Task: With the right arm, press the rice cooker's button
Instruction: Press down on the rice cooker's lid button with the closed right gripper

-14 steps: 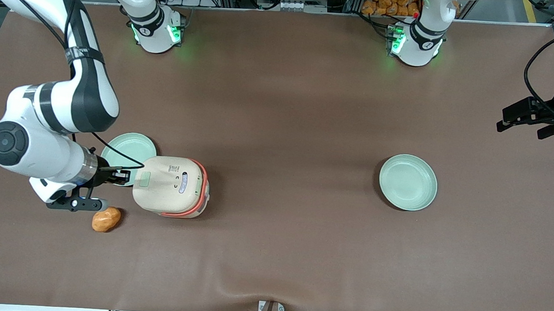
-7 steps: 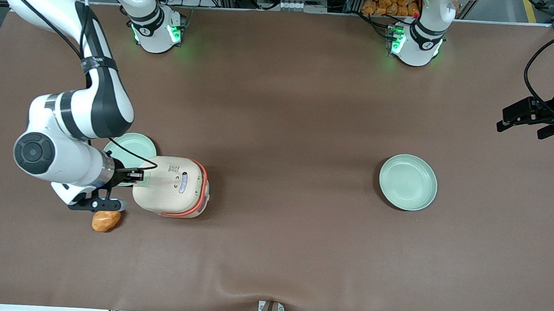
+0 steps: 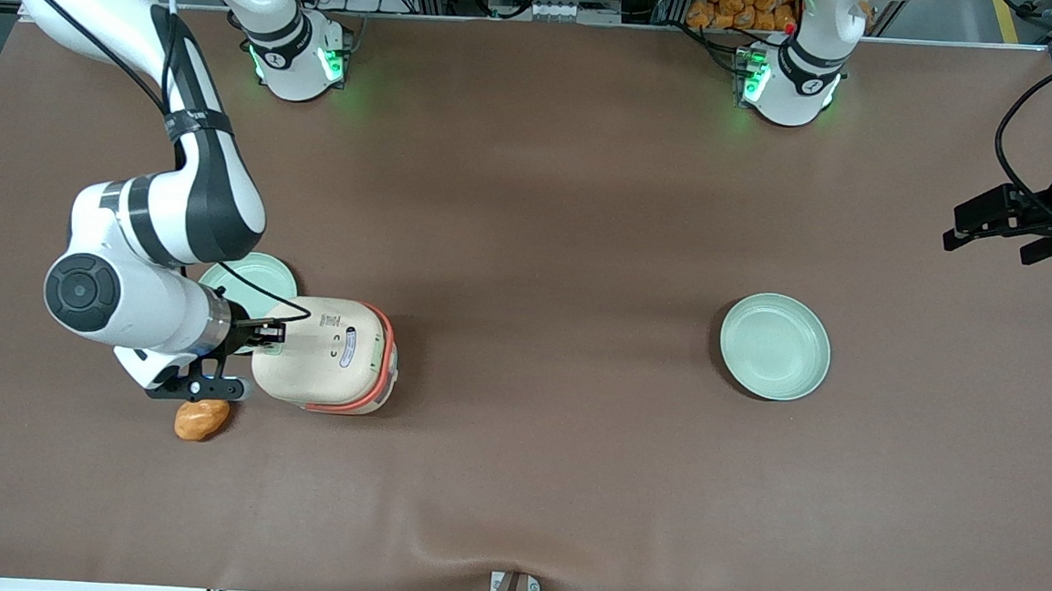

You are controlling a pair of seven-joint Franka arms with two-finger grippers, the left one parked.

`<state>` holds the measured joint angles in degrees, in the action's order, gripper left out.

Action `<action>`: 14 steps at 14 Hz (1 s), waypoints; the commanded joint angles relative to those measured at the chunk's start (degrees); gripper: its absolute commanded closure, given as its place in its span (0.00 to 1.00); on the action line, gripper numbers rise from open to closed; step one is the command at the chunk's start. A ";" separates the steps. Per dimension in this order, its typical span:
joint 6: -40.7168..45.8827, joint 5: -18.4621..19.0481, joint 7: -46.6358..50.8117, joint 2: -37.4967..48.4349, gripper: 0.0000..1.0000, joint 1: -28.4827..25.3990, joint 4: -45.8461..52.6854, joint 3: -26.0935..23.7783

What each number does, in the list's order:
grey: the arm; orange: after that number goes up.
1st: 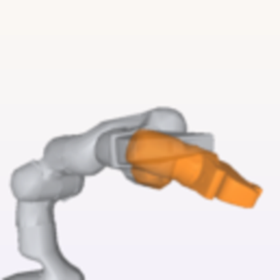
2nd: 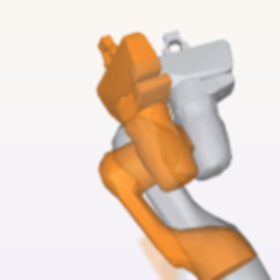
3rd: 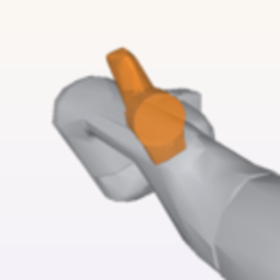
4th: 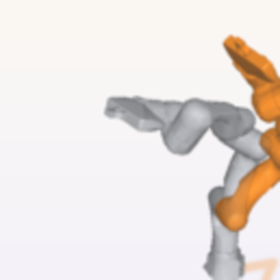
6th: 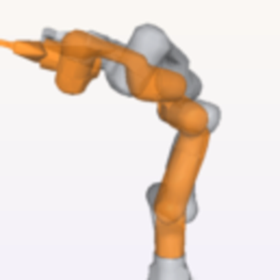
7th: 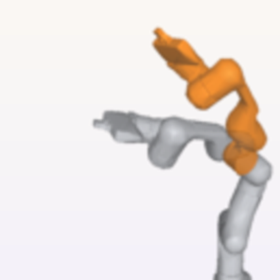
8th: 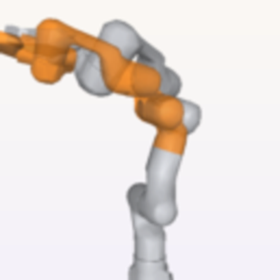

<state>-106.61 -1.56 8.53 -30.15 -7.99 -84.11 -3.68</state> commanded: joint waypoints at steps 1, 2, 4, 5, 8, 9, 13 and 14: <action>-2.28 -0.81 0.53 -0.17 1.00 -0.36 -1.58 0.16; -2.55 -0.81 0.53 -0.43 1.00 -0.36 -1.76 0.16; -2.64 -0.81 0.44 -1.22 1.00 -0.28 -1.85 0.16; -2.55 -0.81 0.44 -1.31 1.00 -0.19 -1.85 0.16; -1.68 -0.81 0.53 -0.53 1.00 -0.28 -1.59 0.16; -0.89 -0.81 0.61 0.52 1.00 -0.19 -1.50 0.16; 5.43 -0.90 0.61 5.88 1.00 0.43 -0.88 0.34; 6.93 -0.90 0.61 7.28 1.00 0.51 -0.80 0.42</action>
<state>-102.53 -1.82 8.54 -26.95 -7.95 -83.81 -3.31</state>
